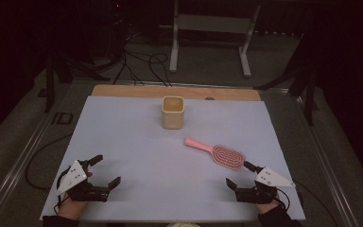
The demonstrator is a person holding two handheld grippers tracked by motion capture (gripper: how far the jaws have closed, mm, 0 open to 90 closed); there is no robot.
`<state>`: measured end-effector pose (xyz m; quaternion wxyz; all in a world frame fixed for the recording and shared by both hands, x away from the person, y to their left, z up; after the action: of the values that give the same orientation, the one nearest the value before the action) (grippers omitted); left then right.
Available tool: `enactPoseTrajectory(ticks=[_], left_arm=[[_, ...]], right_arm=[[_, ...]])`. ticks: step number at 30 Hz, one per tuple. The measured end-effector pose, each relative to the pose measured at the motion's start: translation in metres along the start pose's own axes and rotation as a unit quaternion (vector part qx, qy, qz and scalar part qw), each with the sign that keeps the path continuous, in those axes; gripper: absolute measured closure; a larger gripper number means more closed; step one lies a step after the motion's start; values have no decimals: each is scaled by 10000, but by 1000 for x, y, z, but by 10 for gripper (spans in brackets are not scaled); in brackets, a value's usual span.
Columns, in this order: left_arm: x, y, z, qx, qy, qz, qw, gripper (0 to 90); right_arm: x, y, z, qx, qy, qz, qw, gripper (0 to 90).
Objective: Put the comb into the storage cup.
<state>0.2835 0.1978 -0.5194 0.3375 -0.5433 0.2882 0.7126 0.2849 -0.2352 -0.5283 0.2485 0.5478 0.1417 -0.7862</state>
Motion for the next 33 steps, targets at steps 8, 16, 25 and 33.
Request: enactPoseTrajectory(ticks=[8, 16, 25, 33], left_arm=[[0, 1, -1, -11, -59, 72, 10000, 1], [2, 5, 2, 31, -135, 14, 9999, 1], [1, 6, 3, 43, -127, 10, 9999, 1], [1, 8, 2, 68, -113, 30, 9999, 1]], right_arm=[[0, -3, 0, -110, -69, 38, 9999, 75], [-4, -10, 0, -201, -144, 71, 9997, 76], [-8, -14, 2, -180, -212, 161, 9995, 76], [-19, -17, 7, -229, -159, 44, 9996, 76]])
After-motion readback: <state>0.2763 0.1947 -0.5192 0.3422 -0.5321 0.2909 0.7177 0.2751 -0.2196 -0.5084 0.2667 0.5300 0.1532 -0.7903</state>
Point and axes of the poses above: each handheld gripper's, and its own axes: z roughly backward along the jaws, x roughly out of its underside, y roughly to its right, the point moved 8 cm from there along -z, roughly forward along the jaws, and after that the axes turned 8 degrees about x, right-handed, at the moved point
